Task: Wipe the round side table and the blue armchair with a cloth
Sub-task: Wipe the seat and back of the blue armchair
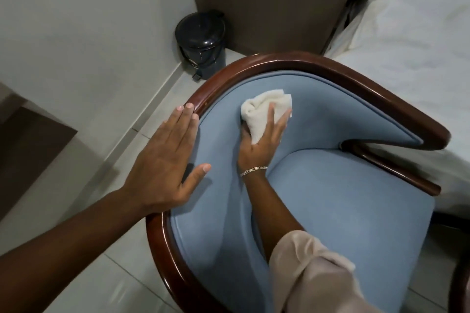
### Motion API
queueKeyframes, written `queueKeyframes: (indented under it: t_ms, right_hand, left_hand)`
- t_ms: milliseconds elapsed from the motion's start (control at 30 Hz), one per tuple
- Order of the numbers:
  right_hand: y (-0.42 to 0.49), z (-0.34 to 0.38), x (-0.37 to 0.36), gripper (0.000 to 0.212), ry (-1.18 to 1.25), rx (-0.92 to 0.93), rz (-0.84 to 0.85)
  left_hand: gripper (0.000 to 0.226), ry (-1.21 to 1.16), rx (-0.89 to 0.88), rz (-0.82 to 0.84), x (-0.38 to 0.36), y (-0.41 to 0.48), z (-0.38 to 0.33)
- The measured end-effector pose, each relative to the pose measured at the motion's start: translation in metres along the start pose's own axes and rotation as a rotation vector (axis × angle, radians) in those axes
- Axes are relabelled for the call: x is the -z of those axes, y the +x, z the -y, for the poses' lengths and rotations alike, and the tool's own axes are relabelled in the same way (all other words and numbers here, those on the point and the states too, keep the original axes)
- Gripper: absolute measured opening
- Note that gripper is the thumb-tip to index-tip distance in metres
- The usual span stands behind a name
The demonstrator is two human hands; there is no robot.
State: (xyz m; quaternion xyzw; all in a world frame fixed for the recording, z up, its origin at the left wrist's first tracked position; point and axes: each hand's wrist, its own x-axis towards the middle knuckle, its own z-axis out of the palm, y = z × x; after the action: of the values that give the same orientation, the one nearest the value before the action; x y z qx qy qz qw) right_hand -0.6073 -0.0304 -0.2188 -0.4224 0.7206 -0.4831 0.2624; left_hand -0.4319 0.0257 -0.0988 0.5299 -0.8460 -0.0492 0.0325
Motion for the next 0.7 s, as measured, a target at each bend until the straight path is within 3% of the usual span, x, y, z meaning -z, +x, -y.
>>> queueKeyframes:
  t_ms: [67,167,200,233,267,300,333,400,467,533,633,700]
  right_hand:
    - [-0.012,-0.024,0.005,0.072,0.033,-0.056,0.012]
    - [-0.061,-0.023,0.019,0.062,0.33,-0.367,0.191]
    - [-0.077,-0.019,0.028,0.054,0.296,-0.37,0.228]
    - [-0.094,-0.019,0.039,0.048,-0.077,-0.244,0.239]
    - [-0.111,-0.021,0.049,0.047,-0.08,-0.223,0.243]
    - [-0.127,-0.009,0.059,0.053,0.201,-0.454,0.386]
    - [-0.137,0.005,0.077,0.059,0.201,-0.436,0.568]
    - [-0.145,0.025,0.11,0.061,-0.026,-0.156,0.784]
    - [-0.142,0.043,0.132,0.054,0.111,-0.121,0.838]
    - [-0.133,0.078,0.141,0.046,0.307,-0.199,0.77]
    - [-0.121,0.144,0.125,0.046,0.302,-0.166,0.659]
    - [-0.12,0.195,0.098,0.071,0.174,-0.077,0.744]
  left_hand:
    - [0.089,-0.009,-0.001,-0.015,0.001,0.001,-0.002]
    - [0.091,-0.012,0.004,-0.018,0.003,0.002,-0.004]
    - [0.091,-0.03,0.013,-0.022,0.003,0.002,-0.003]
    - [0.091,-0.064,0.026,-0.027,0.003,0.002,-0.003]
    - [0.091,-0.115,0.039,-0.037,0.002,0.002,-0.002]
    - [0.091,-0.169,0.053,-0.049,0.002,0.002,-0.003]
    - [0.091,-0.217,0.067,-0.061,0.003,0.001,-0.004]
    - [0.083,-0.345,0.147,-0.055,0.008,0.003,-0.01]
    - [0.064,-0.676,0.429,-0.08,0.027,0.004,-0.022]
    - [0.047,-1.212,0.692,-0.161,0.058,-0.006,-0.034]
    - [0.062,-1.658,0.759,-0.237,0.092,-0.041,-0.036]
    - [0.063,-1.759,0.717,-0.276,0.109,-0.069,-0.027]
